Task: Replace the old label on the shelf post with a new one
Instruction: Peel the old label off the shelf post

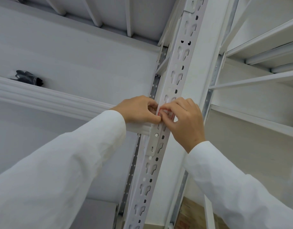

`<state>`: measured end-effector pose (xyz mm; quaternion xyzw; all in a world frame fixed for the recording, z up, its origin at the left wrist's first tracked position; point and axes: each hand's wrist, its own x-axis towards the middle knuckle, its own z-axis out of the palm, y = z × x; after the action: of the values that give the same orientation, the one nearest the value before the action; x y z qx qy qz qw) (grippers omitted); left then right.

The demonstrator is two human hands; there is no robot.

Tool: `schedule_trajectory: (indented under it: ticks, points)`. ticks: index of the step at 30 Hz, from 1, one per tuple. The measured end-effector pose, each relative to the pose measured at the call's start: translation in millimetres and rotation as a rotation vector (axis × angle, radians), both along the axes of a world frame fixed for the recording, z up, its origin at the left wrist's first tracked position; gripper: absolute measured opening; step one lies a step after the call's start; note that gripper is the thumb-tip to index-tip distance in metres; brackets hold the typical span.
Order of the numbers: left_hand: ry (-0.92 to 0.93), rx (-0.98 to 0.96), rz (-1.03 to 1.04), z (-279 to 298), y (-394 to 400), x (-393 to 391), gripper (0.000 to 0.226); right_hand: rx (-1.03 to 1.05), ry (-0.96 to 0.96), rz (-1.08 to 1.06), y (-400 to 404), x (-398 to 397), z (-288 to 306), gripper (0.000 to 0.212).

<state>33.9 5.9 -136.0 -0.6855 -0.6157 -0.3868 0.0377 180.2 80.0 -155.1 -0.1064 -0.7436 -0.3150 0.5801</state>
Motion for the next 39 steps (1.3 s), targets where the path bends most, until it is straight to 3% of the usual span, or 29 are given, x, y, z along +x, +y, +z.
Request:
schedule_trajectory:
  ticks: [6, 17, 23, 27, 39]
  points:
    - [-0.004, 0.002, 0.016, -0.3, 1.3, 0.3, 0.017, 0.006, 0.037, -0.062, -3.0, 1.1, -1.5, 0.009]
    - [-0.002, 0.001, 0.008, -0.1, 0.3, 1.6, 0.011, -0.013, 0.043, -0.074, -6.6, -0.4, -2.7, 0.01]
    - [-0.016, -0.014, 0.022, 0.3, -1.5, 2.3, 0.009, -0.147, -0.067, -0.11, -16.7, -2.1, 14.5, 0.011]
    - [-0.015, -0.011, 0.045, -0.8, -1.5, 3.4, 0.02, -0.266, -0.127, -0.044, -22.7, 4.0, 22.4, 0.007]
    - [-0.012, -0.002, 0.047, -1.7, -1.6, 3.1, 0.021, -0.15, -0.163, -0.128, -17.4, 2.9, 16.1, 0.007]
